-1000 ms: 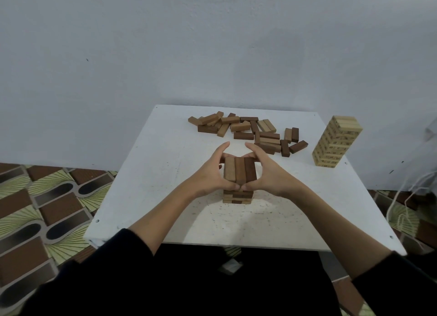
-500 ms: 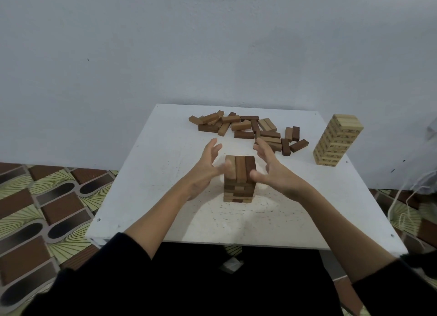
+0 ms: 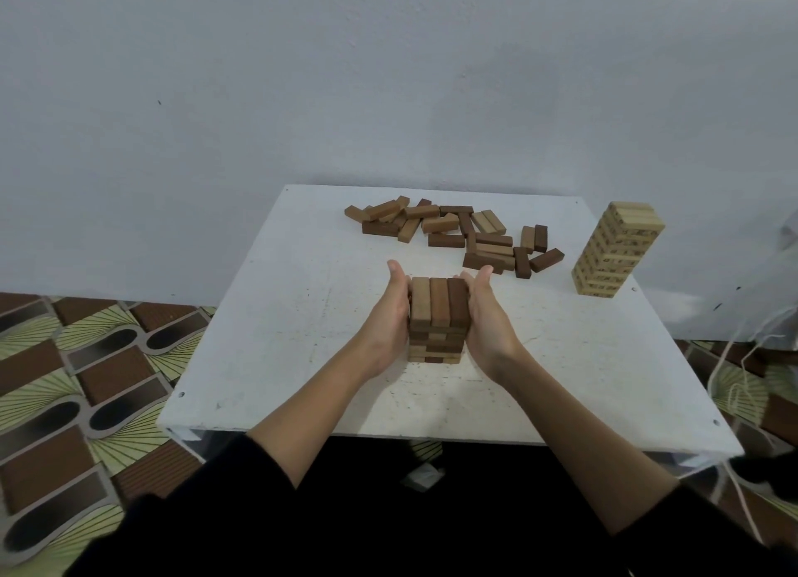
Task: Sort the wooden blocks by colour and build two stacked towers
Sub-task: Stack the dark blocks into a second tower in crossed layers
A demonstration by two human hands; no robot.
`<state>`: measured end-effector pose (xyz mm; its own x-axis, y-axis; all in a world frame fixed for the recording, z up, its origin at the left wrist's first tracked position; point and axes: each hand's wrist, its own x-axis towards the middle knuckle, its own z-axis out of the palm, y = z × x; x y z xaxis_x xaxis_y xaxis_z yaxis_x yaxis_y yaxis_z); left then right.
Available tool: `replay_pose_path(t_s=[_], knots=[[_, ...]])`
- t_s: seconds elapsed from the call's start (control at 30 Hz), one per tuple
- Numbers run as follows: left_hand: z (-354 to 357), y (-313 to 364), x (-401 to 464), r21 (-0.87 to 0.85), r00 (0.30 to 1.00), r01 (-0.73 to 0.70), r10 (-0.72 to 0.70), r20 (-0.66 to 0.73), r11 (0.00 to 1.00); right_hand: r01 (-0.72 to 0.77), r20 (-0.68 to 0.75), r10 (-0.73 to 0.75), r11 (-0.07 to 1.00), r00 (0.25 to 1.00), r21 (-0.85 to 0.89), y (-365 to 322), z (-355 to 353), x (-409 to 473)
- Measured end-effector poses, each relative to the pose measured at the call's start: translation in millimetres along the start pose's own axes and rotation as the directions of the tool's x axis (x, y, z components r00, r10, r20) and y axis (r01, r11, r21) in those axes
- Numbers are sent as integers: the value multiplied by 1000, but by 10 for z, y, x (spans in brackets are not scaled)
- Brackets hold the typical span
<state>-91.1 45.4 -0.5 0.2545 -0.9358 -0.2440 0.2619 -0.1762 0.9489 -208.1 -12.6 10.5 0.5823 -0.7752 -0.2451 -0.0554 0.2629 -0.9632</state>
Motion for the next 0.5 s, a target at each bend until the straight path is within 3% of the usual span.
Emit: replay_pose_path(t_s=[0.3,0.5], knots=[[54,34,-89,34,998,-12,10,57,999,-4,16,4,999,1000,-52,9,15,-21],[-225,31,-95,285,985,-141,106,134,948,179,216,-122,945,969,-272,-9,-259,37]])
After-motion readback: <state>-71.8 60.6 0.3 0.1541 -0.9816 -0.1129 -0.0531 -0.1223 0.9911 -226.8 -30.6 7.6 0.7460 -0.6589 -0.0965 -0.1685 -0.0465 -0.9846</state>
